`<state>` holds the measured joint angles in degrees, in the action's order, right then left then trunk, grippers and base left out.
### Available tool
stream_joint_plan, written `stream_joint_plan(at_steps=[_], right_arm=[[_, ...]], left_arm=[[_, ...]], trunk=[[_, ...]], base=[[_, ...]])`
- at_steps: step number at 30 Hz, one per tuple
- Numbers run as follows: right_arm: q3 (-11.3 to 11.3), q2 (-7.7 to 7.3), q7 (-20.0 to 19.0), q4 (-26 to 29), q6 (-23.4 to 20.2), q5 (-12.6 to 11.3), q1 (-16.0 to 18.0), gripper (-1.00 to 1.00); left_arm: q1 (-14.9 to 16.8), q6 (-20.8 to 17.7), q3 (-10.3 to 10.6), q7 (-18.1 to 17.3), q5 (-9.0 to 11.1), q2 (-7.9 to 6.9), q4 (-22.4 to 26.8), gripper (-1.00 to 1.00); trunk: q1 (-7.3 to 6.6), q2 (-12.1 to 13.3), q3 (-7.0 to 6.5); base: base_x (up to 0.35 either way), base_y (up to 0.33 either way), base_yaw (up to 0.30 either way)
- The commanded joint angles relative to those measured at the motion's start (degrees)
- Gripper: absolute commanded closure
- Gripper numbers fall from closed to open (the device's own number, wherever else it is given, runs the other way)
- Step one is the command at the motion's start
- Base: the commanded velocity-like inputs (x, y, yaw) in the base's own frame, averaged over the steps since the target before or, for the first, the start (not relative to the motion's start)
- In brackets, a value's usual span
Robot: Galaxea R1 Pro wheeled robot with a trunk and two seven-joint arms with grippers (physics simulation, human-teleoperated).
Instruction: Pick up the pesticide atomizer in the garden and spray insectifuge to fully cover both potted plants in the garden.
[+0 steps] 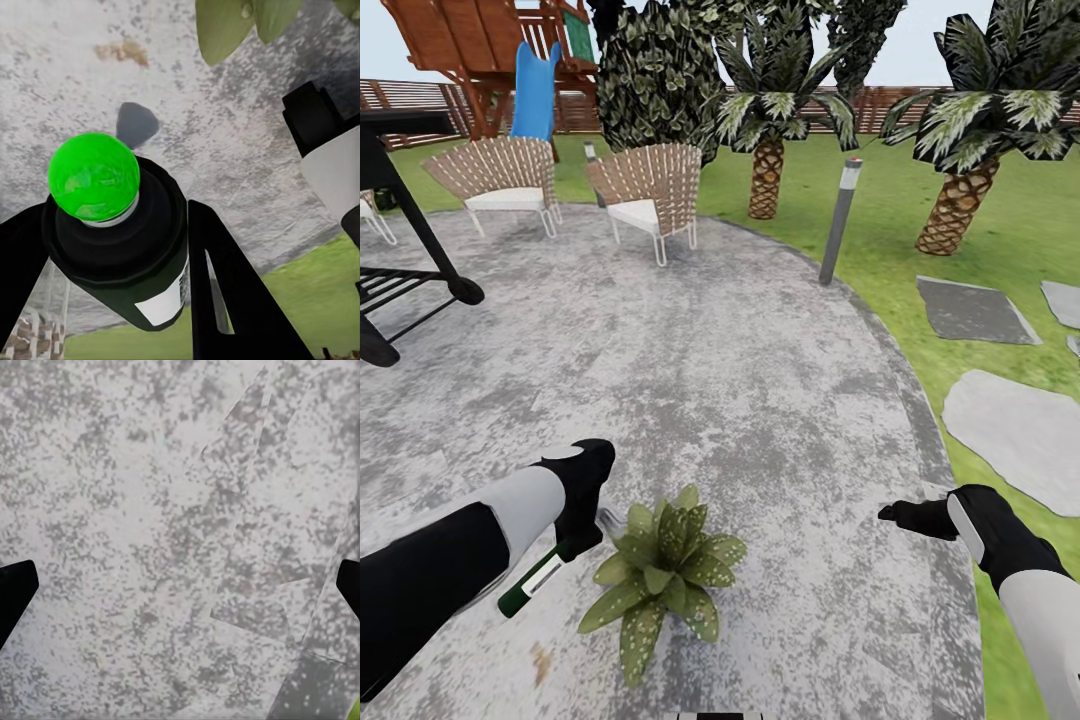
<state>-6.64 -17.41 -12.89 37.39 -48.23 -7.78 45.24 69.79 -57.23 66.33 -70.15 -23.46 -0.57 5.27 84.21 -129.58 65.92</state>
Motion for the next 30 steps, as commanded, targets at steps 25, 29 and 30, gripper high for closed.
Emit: stream_joint_plan(at_steps=[25, 29, 30], right_arm=[[-0.13, 0.01, -0.01, 0.05, -0.29, -0.22, 0.02, -1.00], [-0.13, 0.01, -0.02, 0.05, -0.29, -0.22, 0.02, -1.00], [-0.13, 0.01, -0.01, 0.05, -0.29, -0.22, 0.02, -1.00]], left_arm=[[0.99, -0.43, -0.06, -0.46, -0.62, 0.11, 0.26, 1.00], [2.35, -0.43, -0.06, -0.50, -0.62, 0.15, 0.27, 1.00], [2.60, -0.43, -0.06, -0.50, -0.62, 0.17, 0.27, 1.00]], trunk=[[-0.01, -0.02, 0.04], [-0.01, -0.02, 0.04], [-0.01, -0.02, 0.04]], base=[[-0.076, 0.000, -0.041], [0.000, 0.000, -0.054], [0.000, 0.000, -0.012]])
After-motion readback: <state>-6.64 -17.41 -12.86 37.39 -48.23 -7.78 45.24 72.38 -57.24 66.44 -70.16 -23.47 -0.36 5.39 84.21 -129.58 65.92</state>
